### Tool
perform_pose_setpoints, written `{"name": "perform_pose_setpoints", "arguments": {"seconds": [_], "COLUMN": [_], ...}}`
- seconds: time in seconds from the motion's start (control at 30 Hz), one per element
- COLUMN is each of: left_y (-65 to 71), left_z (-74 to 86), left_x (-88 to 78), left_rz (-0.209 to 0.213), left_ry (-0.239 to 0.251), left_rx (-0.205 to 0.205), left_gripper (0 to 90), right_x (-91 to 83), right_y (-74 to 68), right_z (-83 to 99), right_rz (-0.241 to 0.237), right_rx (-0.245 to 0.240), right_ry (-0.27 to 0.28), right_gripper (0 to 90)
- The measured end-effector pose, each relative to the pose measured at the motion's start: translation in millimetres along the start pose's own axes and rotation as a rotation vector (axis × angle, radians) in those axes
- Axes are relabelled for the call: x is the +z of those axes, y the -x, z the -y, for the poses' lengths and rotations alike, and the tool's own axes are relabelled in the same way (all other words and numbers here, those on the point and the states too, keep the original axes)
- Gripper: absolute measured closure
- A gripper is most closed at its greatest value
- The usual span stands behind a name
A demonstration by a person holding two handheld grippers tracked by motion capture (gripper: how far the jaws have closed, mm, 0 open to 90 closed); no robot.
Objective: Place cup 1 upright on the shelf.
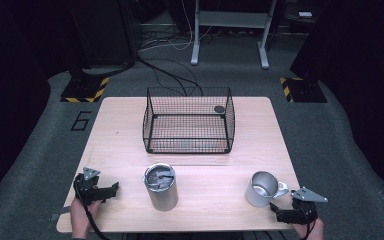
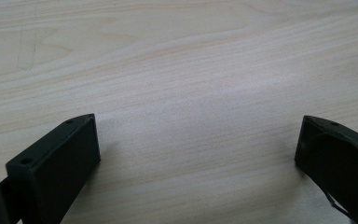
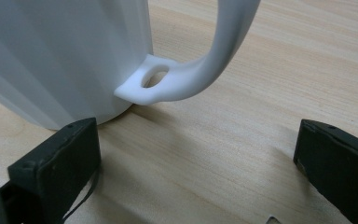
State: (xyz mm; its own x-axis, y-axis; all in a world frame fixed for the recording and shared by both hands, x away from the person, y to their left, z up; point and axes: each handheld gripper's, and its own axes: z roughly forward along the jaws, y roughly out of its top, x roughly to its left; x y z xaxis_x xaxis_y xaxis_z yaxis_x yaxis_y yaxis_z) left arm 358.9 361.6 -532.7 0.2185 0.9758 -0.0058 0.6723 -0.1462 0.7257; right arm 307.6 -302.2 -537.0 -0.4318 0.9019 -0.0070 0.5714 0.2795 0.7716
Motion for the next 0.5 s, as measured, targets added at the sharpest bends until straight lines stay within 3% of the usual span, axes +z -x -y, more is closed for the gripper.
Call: {"name": "perform_pose_setpoints", "arguments": {"seconds": [0.4,0.47,0.5], "left_y": [2.0,4.6,6.4], "left_z": [2.4,3.4,4.1], "left_x": [-2.5,-4.1,-4.1], "left_rz": [-0.022,0.007,0.014], "left_ry": [-0.002,-0.005,0.003], "left_rx": [-0.01,0.024,0.016], "left_gripper": [0.2,0.0,0.1], "right_x": [-0.1,-0.4,-0.5], "right_y": [-0.1,-1.3,-1.3], "right_z": [0.1,0.1,-0.2], "right_rz": [0.003,0.006,0.006], "right_rx": [0.002,0.008,0.008], "right_ry": [0.001,-0.002,-0.007], "right_gripper": [0.0,0.0,0.0]}}
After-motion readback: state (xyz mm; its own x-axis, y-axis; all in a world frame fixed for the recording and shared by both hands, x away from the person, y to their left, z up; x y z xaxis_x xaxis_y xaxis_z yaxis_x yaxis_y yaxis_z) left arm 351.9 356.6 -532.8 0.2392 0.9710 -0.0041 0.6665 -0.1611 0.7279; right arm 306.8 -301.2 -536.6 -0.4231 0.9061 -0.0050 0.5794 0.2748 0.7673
